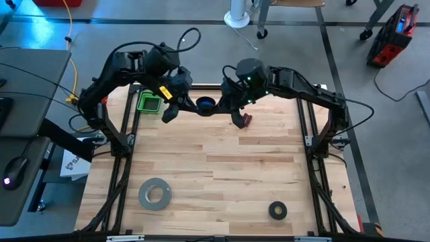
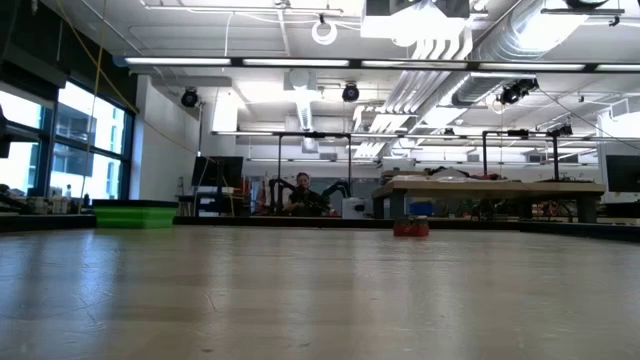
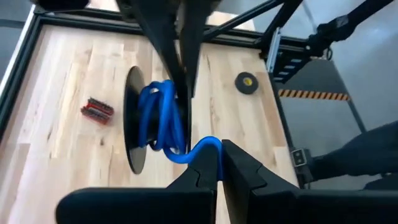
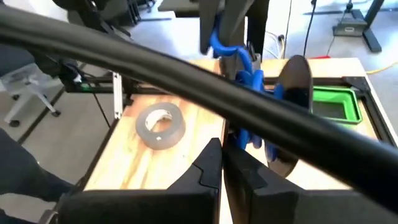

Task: Coil cords
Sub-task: Coil the blue wire onto a spool

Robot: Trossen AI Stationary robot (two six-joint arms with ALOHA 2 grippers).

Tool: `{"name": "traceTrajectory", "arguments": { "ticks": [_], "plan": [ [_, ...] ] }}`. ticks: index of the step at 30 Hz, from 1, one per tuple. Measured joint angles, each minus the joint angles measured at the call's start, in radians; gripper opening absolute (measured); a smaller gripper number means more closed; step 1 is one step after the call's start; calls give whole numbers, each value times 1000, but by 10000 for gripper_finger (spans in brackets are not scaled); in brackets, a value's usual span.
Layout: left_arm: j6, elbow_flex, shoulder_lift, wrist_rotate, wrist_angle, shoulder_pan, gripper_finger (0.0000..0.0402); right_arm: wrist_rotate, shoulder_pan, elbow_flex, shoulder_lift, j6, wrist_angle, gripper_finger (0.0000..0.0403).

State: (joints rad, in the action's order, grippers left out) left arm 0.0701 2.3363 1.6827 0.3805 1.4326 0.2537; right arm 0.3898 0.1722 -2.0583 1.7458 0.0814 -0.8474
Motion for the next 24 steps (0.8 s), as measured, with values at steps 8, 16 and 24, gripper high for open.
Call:
{"name": "traceTrajectory", "arguments": {
  "ticks": [8,16,24],
  "plan": [
    [39,-2,19,-38,21,9,7,-82,-9,-1,10,12,-55,0],
    [25,-2,20,-91,88,4,51,-79,-9,-1,14,35,-65,0],
    [62,-50,16,-129,82,-2,105,-130,-8,-3,46,58,-145,0]
  ]
}}
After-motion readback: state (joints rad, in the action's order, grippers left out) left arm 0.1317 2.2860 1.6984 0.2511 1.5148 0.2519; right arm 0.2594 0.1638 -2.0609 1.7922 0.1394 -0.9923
